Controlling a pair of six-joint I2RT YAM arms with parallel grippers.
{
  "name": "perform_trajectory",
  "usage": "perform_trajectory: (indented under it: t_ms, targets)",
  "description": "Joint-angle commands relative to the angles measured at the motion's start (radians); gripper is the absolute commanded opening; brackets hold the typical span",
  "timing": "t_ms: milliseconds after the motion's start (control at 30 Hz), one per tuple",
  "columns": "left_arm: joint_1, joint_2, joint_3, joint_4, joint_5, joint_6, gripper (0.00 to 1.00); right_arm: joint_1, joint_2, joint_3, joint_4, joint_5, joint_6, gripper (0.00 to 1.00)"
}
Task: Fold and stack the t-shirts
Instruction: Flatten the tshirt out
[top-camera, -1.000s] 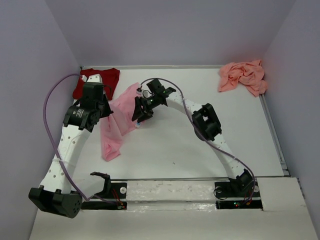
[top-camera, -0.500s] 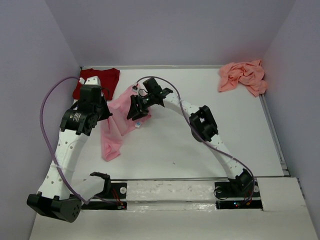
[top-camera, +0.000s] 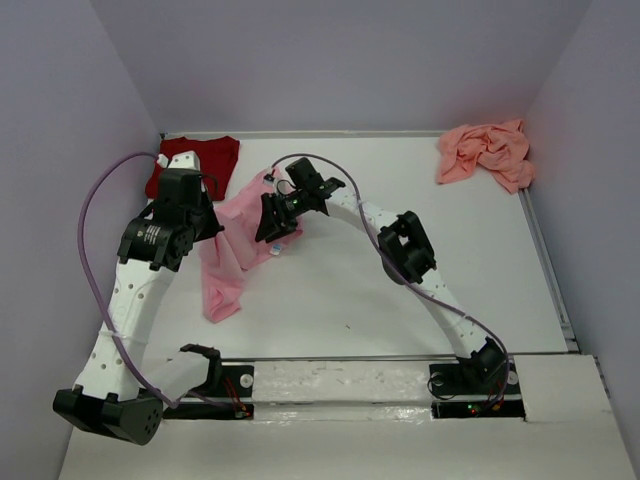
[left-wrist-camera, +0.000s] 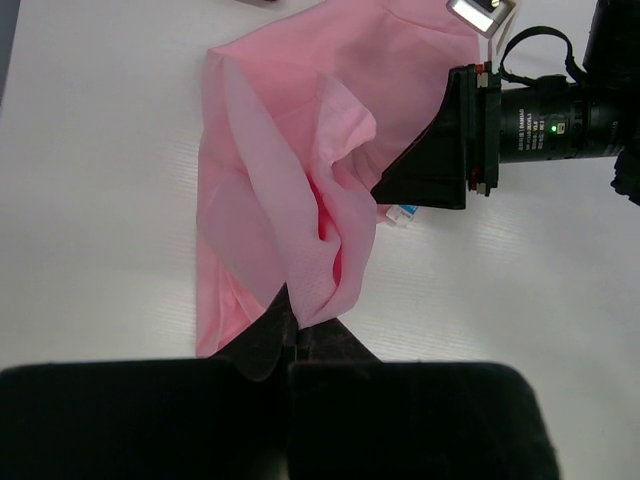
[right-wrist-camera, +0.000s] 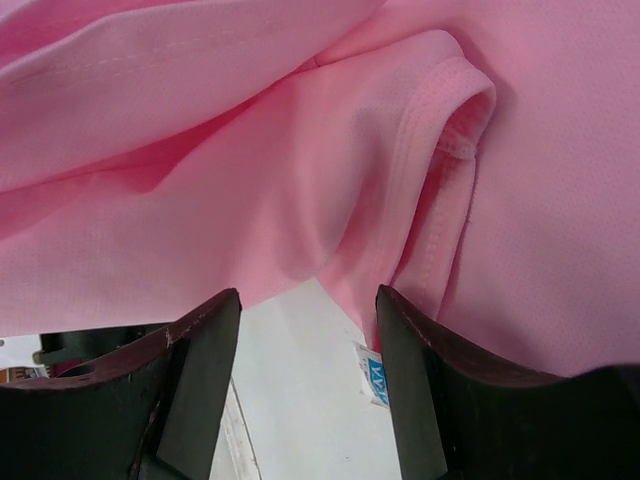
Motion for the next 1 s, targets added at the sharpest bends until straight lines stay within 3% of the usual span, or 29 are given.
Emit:
perform_trajectory:
  t_ms: [0, 300, 467, 567, 867, 967]
  targets:
    - [-0.007, -0.009, 0.058, -0.009, 0.004, -0.003, 0.00, 0.008, -0.009, -0.032, 0.037, 0.021, -0.055, 0.62]
    - [-0.007, -0.019, 0.036, -0.005, 0.005, -0.003, 0.00, -0.019, -0.020, -0.050, 0.025, 0.012, -0.079, 0.62]
    - [-0.007, -0.016, 0.032, 0.001, 0.002, 0.008, 0.00, -0.019, -0.030, -0.109, 0.022, 0.001, -0.085, 0.36]
    - [-0.007, -0.009, 0.033, 0.008, 0.001, 0.013, 0.00, -0.006, -0.038, -0.124, -0.012, 0.001, -0.114, 0.43]
    - [-0.006, 0.001, 0.027, 0.019, -0.004, 0.016, 0.00, 0.054, -0.044, -0.143, -0.033, -0.005, -0.124, 0.47]
    - [-0.007, 0.002, 0.024, 0.022, -0.008, 0.014, 0.00, 0.054, -0.046, -0.147, -0.043, -0.008, -0.124, 0.37]
